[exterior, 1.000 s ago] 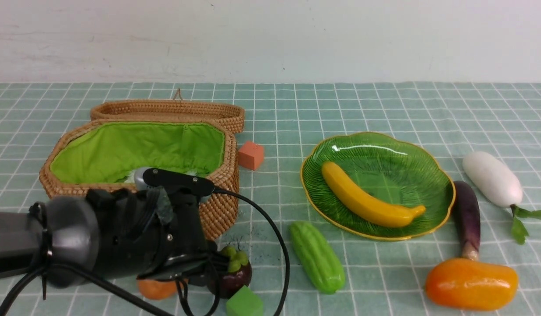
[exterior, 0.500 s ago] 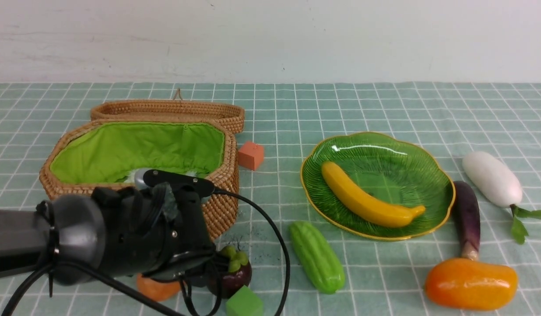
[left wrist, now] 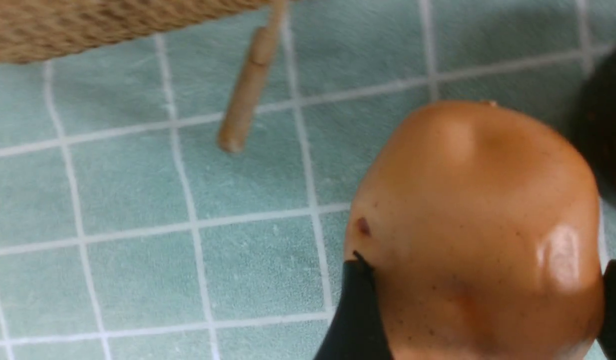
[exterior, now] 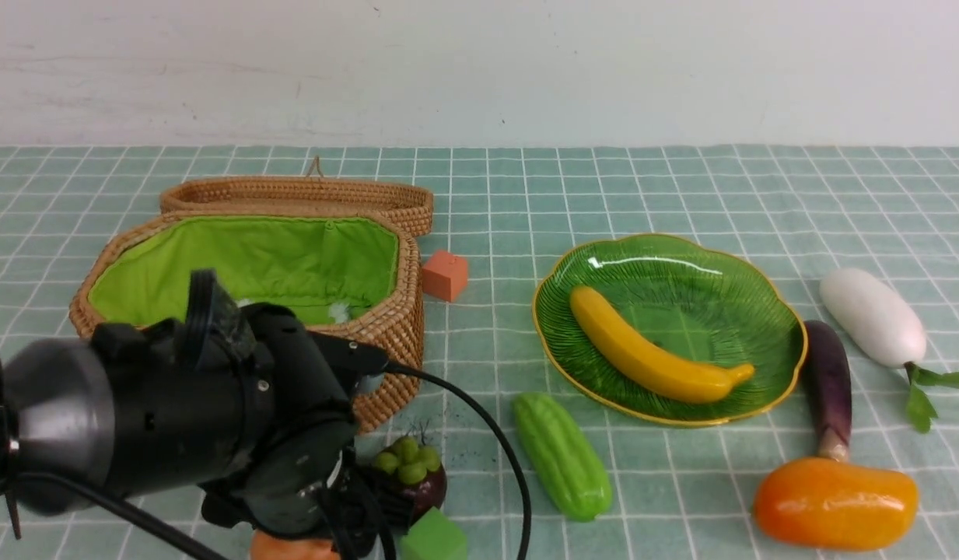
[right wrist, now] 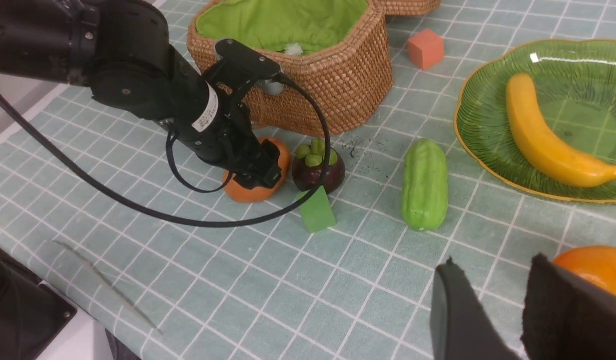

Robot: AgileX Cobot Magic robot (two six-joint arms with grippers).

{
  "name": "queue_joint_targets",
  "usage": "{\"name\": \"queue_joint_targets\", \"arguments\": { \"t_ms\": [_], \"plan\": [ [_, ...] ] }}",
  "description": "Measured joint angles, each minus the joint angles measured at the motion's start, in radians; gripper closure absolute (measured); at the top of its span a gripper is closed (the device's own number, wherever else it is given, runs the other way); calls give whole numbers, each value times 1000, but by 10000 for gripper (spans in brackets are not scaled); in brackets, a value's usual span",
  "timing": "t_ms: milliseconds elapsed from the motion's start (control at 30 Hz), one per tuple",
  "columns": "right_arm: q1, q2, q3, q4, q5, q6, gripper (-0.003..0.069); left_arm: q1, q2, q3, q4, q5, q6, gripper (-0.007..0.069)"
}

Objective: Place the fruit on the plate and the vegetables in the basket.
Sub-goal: Grab a potato with your left arm and place it in the basket on the left

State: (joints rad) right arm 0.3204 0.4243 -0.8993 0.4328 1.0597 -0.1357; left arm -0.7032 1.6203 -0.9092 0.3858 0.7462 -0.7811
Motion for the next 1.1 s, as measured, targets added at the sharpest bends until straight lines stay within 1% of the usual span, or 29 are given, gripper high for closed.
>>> {"name": "queue_joint_targets", "arguments": {
  "t_ms": [133,433,467,567,667,800,967,1100],
  "plan": [
    [0,0,0,0,0,0,445,0,0,0,6,0,21,81],
    [0,0,0,0,-4,0,445,0,1,0,13,-5,23,81],
    [0,0,0,0,-4,0,445,0,1,0,13,-6,23,73],
    [0,0,0,0,-4,0,445,0,3,4,8,-11,24,-16],
    [0,0,0,0,-4,0,445,-1,13,7,3,-18,24,-42],
    [0,0,0,-1,-4,0,445,-1,13,7,2,-27,24,-30],
    [0,0,0,-3,-11,0,445,-1,23,7,22,-55,23,33],
    [0,0,0,-2,-11,0,445,-1,33,4,35,-54,10,33]
  ]
}}
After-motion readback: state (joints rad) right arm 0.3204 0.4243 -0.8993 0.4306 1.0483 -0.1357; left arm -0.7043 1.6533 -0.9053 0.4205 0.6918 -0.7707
